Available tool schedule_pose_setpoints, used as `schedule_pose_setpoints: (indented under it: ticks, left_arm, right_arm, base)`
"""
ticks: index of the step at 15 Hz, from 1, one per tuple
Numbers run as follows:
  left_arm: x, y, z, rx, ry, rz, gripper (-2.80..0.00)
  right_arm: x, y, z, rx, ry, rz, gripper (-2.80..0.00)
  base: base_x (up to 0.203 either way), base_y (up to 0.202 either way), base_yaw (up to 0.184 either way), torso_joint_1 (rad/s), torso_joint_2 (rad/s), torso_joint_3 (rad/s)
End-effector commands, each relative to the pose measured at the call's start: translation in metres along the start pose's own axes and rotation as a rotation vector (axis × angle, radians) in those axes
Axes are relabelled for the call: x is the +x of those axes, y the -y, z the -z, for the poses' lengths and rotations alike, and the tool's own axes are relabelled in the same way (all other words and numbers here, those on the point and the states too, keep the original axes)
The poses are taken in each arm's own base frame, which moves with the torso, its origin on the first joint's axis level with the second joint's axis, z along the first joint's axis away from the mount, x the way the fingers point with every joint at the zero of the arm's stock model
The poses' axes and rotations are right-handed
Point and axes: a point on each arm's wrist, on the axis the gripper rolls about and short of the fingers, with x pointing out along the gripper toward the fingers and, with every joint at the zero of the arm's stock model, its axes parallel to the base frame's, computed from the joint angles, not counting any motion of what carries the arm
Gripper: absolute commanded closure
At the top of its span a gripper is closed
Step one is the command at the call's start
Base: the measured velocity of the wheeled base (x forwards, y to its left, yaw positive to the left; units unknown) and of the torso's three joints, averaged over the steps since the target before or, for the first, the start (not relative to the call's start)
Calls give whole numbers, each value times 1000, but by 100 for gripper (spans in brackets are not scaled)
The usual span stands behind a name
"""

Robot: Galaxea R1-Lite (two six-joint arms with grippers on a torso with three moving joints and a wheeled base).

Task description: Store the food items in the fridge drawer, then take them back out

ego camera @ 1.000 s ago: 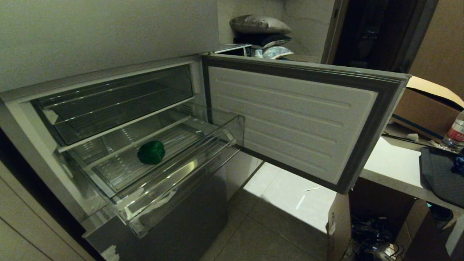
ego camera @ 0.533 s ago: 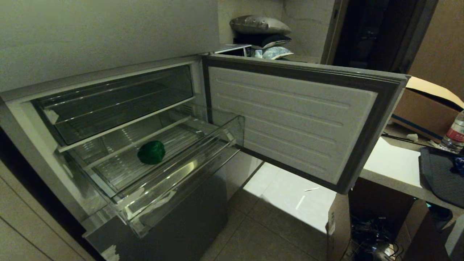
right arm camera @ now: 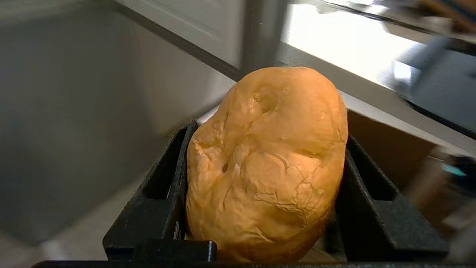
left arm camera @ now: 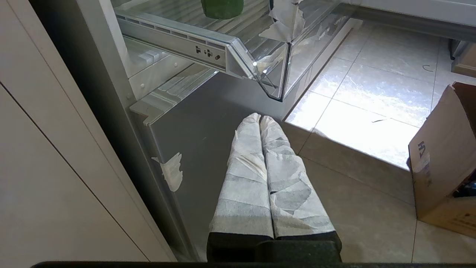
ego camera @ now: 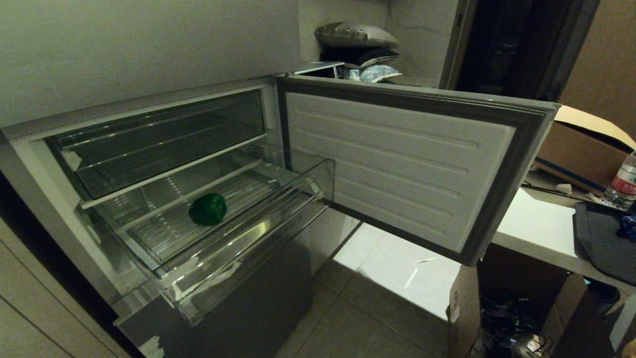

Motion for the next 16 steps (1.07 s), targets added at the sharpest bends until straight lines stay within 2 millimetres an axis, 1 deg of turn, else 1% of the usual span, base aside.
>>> schedule_pose_setpoints:
  ticks: [1,3,16]
  left_arm:
    - [0,0,0,0,-2,-1,0]
    - [0,0,0,-1,0,0,0]
    - [0,0,0,-1,-1,-1,0]
  right_arm:
    - [-22,-2,24,-28,91,39,0]
    - [-25,-2,31,-51,100,67,0]
    - [-25,-2,32,-18,98,71,0]
  base:
    - [0,0,0,0,0,0]
    - [0,0,0,0,0,0]
    - [0,0,0,0,0,0]
